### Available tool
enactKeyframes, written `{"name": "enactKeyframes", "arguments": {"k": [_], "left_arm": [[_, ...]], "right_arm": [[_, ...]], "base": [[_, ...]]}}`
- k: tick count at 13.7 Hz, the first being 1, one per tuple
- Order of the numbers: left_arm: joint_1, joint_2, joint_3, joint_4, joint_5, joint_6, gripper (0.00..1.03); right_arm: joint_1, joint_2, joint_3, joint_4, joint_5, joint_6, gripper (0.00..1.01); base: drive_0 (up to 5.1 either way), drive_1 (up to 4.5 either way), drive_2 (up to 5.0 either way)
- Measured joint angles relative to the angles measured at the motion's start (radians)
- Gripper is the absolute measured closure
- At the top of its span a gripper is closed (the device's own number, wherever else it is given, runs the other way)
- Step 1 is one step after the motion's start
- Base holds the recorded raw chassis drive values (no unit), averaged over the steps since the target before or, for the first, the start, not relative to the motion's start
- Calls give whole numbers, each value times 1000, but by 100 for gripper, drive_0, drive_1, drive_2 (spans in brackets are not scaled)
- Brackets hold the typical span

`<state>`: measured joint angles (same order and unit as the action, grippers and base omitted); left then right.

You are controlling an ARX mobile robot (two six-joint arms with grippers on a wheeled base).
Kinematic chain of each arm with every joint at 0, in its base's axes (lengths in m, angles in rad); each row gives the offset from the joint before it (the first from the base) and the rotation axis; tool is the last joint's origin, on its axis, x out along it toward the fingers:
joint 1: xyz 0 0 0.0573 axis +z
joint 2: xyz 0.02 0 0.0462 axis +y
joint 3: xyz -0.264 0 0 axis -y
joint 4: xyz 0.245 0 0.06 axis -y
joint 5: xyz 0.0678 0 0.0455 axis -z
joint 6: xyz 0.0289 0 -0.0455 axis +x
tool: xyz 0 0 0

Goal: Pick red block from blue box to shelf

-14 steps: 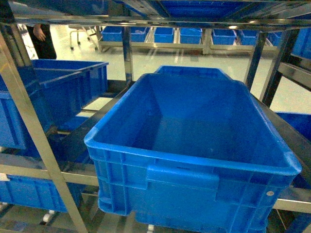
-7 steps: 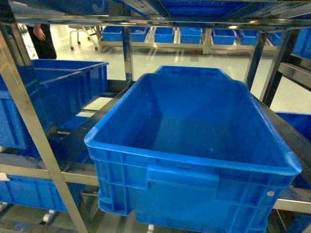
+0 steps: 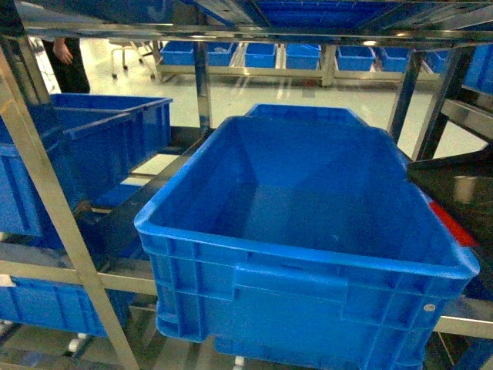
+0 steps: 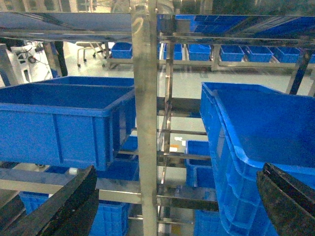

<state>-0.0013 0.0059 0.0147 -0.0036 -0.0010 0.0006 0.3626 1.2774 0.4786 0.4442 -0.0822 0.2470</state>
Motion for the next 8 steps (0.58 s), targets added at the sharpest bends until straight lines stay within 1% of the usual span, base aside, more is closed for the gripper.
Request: {"name": "enactKeyframes", "arguments": {"k": [2,3,4,5,6,7,8], "left_arm": [[0,0,0,0,0,0,5],[0,0,0,0,0,0,5],[0,0,0,0,0,0,5],[0,0,0,0,0,0,5],[0,0,0,0,0,0,5],[0,0,0,0,0,0,5],[0,0,0,0,0,0,5]], "right_arm": [[34,150,37,82,28,-11,73],[38,194,51,114,40,-16,73],[37,257,84,157,59,-29,73],[35,320,117,195,69,-44,73],[29,368,135,238,77,-67,73],[15,427,171,247,79,-85,73],[-3,495,216,245,84,-88,73]], "base": [[0,0,0],[0,0,0],[0,0,0],[0,0,0],[0,0,0],[0,0,0],[0,0,0]]}}
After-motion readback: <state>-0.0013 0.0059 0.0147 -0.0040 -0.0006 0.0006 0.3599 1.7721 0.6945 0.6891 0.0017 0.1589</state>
